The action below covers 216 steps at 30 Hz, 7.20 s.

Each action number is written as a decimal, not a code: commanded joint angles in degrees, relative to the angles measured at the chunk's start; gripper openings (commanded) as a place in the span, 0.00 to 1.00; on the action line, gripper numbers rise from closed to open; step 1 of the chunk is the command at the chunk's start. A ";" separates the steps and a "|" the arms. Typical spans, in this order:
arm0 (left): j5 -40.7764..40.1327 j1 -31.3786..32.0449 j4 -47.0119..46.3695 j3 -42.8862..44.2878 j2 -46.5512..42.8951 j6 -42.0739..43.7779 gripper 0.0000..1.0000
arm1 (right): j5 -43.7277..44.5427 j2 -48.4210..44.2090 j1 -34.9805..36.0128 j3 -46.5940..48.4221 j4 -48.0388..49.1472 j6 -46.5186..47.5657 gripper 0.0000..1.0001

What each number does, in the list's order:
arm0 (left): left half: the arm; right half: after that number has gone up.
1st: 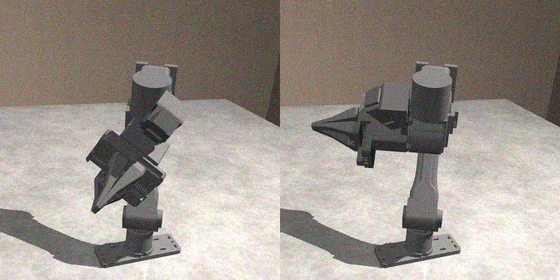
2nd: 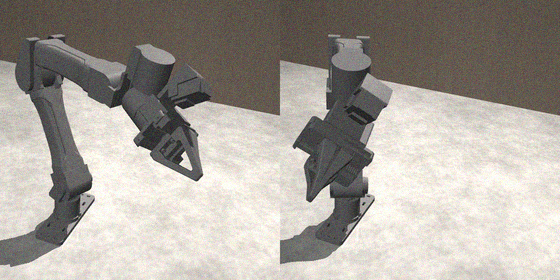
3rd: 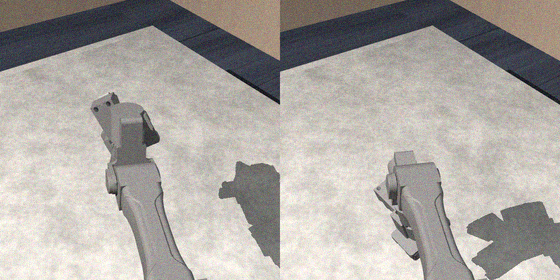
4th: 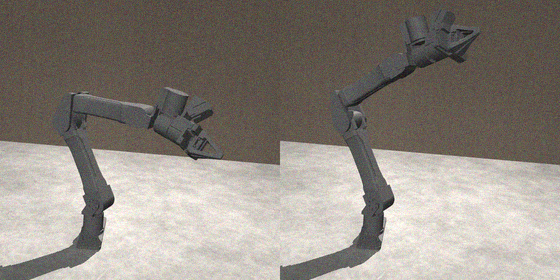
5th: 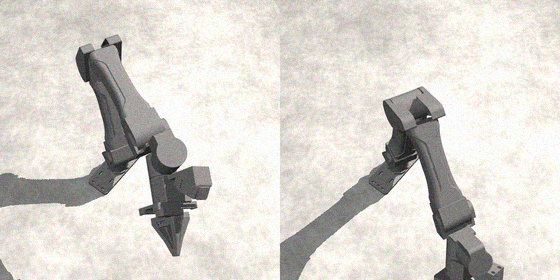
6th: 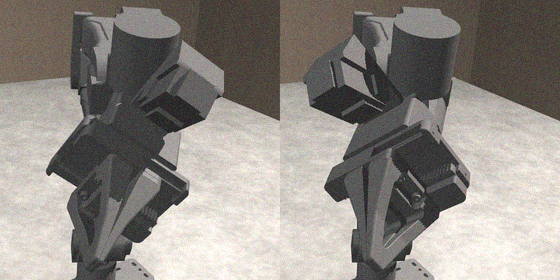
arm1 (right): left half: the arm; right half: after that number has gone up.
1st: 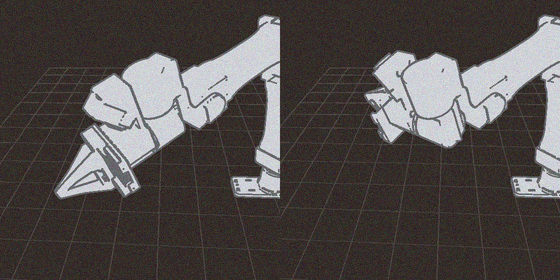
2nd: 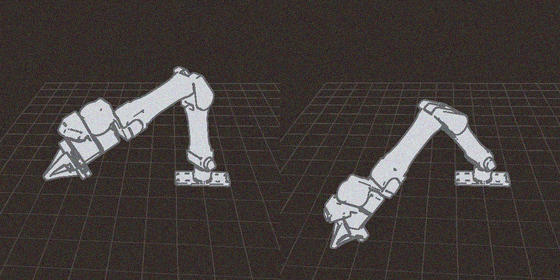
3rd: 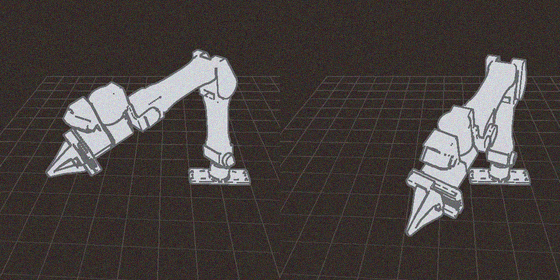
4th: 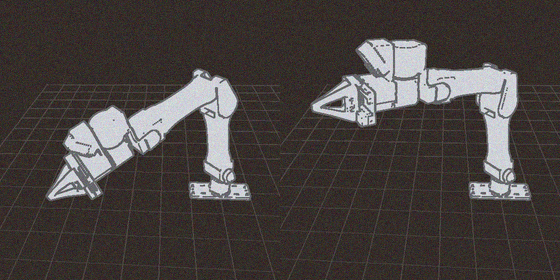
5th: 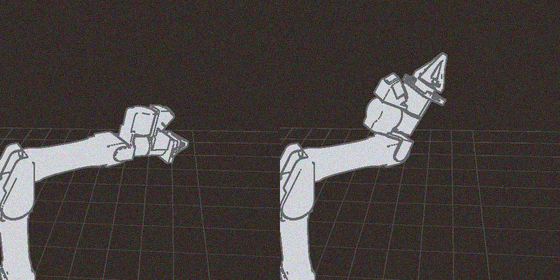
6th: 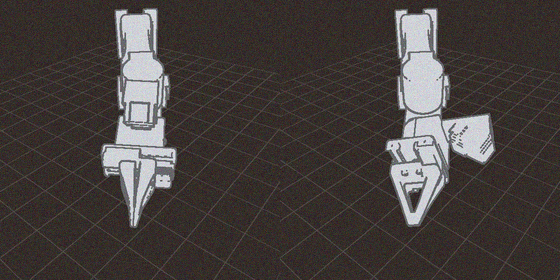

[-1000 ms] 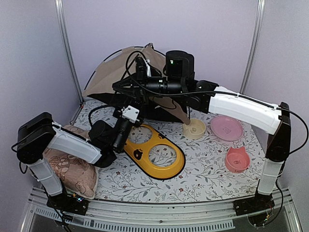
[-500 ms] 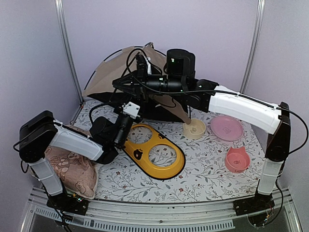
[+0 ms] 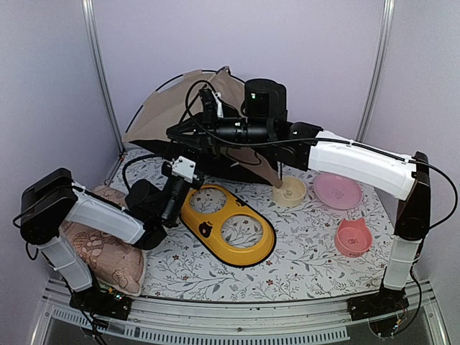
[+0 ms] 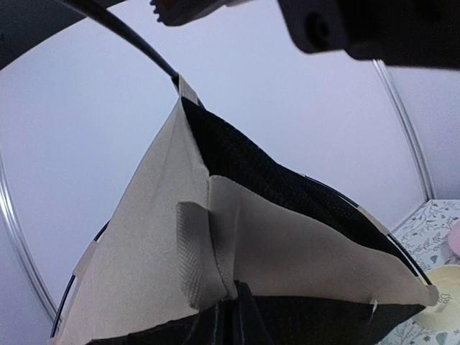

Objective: Set up the pet tent

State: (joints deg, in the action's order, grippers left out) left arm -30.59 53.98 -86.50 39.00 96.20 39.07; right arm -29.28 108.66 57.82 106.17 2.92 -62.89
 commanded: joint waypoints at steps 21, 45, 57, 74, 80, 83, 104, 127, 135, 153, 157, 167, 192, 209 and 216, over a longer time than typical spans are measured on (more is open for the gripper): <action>-8.58 13.82 -12.44 -23.75 -13.83 -21.06 0.00 | 12.19 -2.31 -4.91 -7.34 1.47 12.37 0.00; -1.78 16.31 -6.23 -27.02 -18.79 -19.24 0.00 | 21.81 -4.53 -4.91 -12.22 6.82 11.61 0.00; -2.12 17.26 -6.39 -26.17 -17.49 -17.45 0.00 | 22.50 -2.08 -4.87 -10.03 7.30 11.57 0.00; -4.14 17.55 -7.69 -25.48 -16.02 -16.67 0.00 | 20.33 -1.04 -4.66 -10.88 7.01 11.22 0.00; -4.37 17.57 -7.88 -25.17 -15.54 -16.70 0.00 | 20.01 -1.54 -4.64 -12.08 7.01 11.39 0.00; -4.72 17.57 -8.23 -24.95 -15.30 -16.44 0.00 | 19.55 -1.41 -4.38 -12.17 6.89 11.39 0.00; -5.52 17.26 -7.31 -23.96 -15.21 -15.68 0.00 | 19.93 -3.06 -2.46 -15.66 5.53 13.46 0.00; -2.65 15.97 0.19 -21.55 -16.75 -19.42 0.00 | 19.60 -4.58 0.96 -20.30 5.53 14.19 0.00; -2.95 15.27 5.42 -20.99 -18.89 -21.99 0.04 | 21.70 -7.87 1.46 -21.84 2.68 17.86 0.10; 2.72 15.26 67.77 -17.59 -55.12 -47.96 0.72 | 30.40 -24.34 -4.67 -33.03 -6.86 30.25 0.94; 7.05 15.25 83.35 -13.27 -59.75 -52.63 0.78 | 29.64 -25.97 -7.73 -35.05 -6.79 31.34 0.97; 7.02 15.48 96.12 -1.53 -61.42 -58.76 0.88 | 27.52 -25.26 -11.97 -34.54 -6.82 34.92 1.00; -12.64 -4.06 114.27 44.30 -17.20 -61.65 0.74 | 27.20 -27.31 -12.34 -33.03 -10.17 41.94 0.99; -5.16 -8.08 113.19 56.09 -10.42 -50.22 0.10 | 30.11 -31.28 -12.90 -33.24 -11.93 44.90 0.99; 6.14 -9.43 104.05 63.72 -10.61 -33.99 0.01 | 35.86 -35.13 -13.87 -31.23 -14.16 47.45 0.99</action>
State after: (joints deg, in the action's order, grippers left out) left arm -33.34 46.30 26.79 97.54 86.80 -5.82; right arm 1.80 77.67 44.88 72.49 -10.07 -17.76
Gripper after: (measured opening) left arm 0.043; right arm 0.989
